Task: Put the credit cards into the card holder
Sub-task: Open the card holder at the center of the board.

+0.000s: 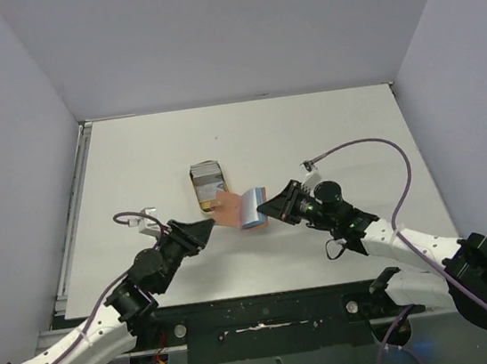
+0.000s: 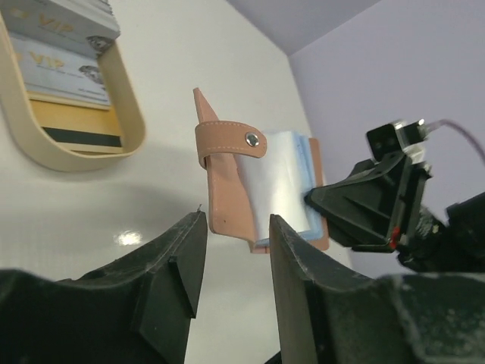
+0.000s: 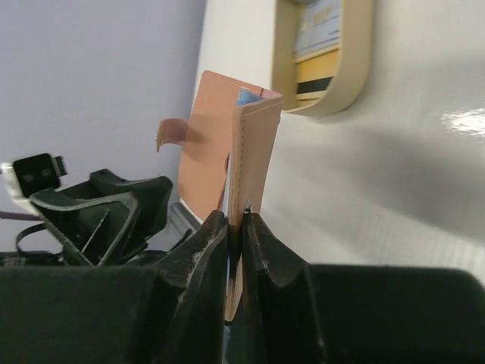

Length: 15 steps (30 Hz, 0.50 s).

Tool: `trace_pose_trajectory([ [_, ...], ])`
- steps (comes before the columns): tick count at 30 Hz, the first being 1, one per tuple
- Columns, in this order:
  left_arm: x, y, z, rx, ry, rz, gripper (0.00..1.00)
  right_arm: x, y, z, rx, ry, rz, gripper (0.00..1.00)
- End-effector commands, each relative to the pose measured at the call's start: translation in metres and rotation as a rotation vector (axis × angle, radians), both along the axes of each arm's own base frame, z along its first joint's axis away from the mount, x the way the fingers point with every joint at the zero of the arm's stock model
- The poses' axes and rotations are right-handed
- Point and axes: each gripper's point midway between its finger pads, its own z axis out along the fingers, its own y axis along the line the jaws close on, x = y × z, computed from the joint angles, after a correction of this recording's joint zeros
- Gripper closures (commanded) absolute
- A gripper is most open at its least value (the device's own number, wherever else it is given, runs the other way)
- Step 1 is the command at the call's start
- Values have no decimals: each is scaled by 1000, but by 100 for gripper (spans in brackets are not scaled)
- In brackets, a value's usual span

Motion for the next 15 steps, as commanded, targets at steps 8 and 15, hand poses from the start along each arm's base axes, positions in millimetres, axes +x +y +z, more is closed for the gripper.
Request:
trace_pose_trajectory([
  [8, -1, -12, -41, 335, 53, -104, 61, -2, -13, -55, -431, 66, 152, 100],
  [15, -1, -29, -44, 297, 15, -167, 61, -4, 7, -71, -514, 98, 236, 98],
])
